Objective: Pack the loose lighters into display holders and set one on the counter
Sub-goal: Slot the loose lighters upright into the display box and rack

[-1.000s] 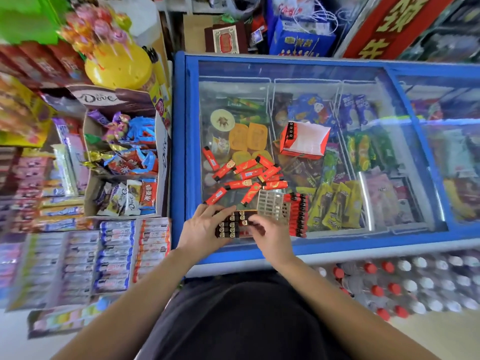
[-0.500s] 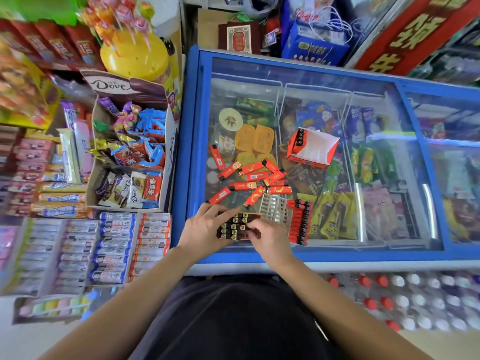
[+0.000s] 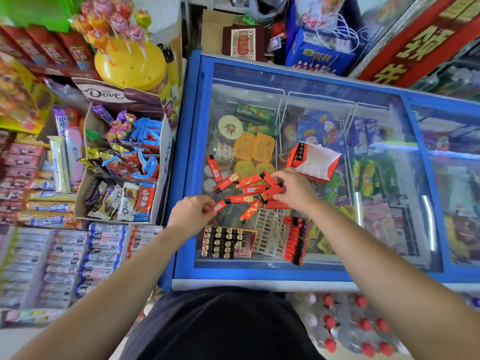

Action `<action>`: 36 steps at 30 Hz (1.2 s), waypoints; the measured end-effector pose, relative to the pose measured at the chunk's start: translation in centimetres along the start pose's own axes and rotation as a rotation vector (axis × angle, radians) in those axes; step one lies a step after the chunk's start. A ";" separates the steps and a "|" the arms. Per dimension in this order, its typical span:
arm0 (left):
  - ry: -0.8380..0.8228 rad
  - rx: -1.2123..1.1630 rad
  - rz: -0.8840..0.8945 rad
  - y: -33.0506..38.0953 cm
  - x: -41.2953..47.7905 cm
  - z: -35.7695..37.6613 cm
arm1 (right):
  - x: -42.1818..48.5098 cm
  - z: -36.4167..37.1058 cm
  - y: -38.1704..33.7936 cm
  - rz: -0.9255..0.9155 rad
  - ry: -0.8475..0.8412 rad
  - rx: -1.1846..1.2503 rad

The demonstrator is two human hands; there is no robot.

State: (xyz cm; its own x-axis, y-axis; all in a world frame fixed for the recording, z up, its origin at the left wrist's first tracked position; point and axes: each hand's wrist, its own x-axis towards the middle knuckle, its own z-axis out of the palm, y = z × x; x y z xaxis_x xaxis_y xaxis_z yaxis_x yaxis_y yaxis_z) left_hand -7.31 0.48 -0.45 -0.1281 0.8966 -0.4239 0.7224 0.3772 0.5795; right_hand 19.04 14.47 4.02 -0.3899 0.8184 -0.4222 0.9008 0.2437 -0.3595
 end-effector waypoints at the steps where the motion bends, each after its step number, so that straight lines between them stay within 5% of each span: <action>1: -0.039 0.071 -0.012 0.2 0.8 -0.1 | 0.8 0.0 0.3 -0.012 -0.063 -0.065; 7: -0.148 0.358 0.028 1.1 3.6 0.6 | 3.2 1.6 1.4 -0.059 -0.237 -0.312; 16: 0.148 0.126 0.185 2.5 5.5 2.9 | 3.9 2.5 2.0 -0.074 -0.010 -0.095; 26: -0.078 0.518 0.187 7.2 6.2 4.1 | 3.7 3.0 2.0 -0.058 -0.039 -0.094; 36: -0.048 0.151 0.473 2.3 6.9 2.9 | 3.1 3.1 3.0 -0.016 0.026 -0.015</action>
State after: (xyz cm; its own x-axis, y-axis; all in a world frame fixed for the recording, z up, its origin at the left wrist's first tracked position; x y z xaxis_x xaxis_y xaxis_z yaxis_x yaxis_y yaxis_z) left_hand -4.56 6.90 -4.08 0.2665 0.9483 -0.1722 0.7843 -0.1095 0.6107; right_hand 19.94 16.08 -0.91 -0.3997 0.8276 -0.3942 0.8972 0.2649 -0.3534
